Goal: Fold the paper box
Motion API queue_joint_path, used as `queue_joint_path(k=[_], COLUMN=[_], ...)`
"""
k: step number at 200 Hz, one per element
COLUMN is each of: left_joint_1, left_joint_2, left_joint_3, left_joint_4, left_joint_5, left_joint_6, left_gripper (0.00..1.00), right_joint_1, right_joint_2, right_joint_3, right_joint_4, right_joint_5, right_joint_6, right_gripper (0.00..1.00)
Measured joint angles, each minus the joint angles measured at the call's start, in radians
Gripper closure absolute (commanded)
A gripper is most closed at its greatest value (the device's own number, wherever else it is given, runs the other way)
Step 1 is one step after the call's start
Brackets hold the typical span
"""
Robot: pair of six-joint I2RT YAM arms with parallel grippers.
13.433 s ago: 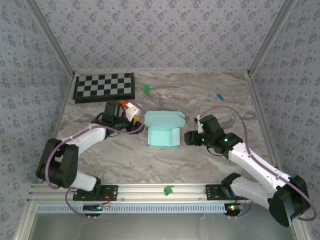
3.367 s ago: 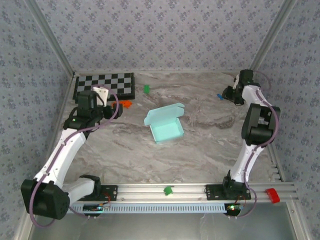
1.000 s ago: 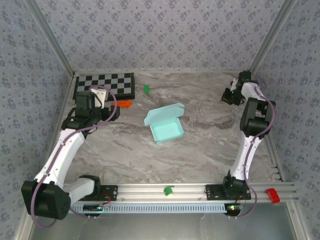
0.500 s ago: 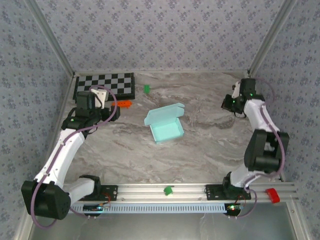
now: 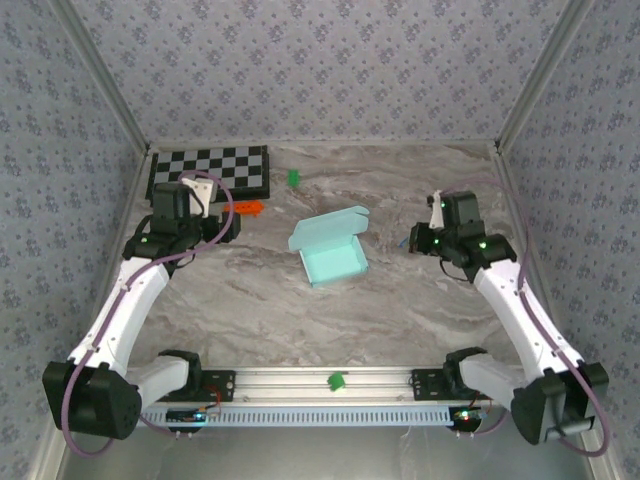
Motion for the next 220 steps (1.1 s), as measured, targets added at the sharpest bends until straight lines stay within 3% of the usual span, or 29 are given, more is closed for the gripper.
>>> queue_joint_path(k=[51,102,171,220], left_joint_1=[0.000,0.000,0.000,0.000], left_joint_2=[0.006,0.010,0.010,0.011], left_joint_3=[0.000,0.000,0.000,0.000], left_joint_4=[0.000,0.000,0.000,0.000], left_joint_5=[0.017,0.019,0.023,0.023], left_joint_6=[-0.002,-0.003,-0.003,-0.003], left_gripper=[0.12,0.12,0.12,0.12], right_joint_1=[0.185,0.340,0.447,0.464], right_joint_2=[-0.020,0.114,0.361,0.460], right_joint_3=[-0.085,-0.099,-0.067,-0.040], right_joint_4=[0.047,0.201,0.360,0.425], right_joint_5=[0.000,-0.003,-0.027,-0.029], right_joint_6=[0.031,0.058,0.092,0.118], right_gripper=[1.00,1.00,1.00,1.00])
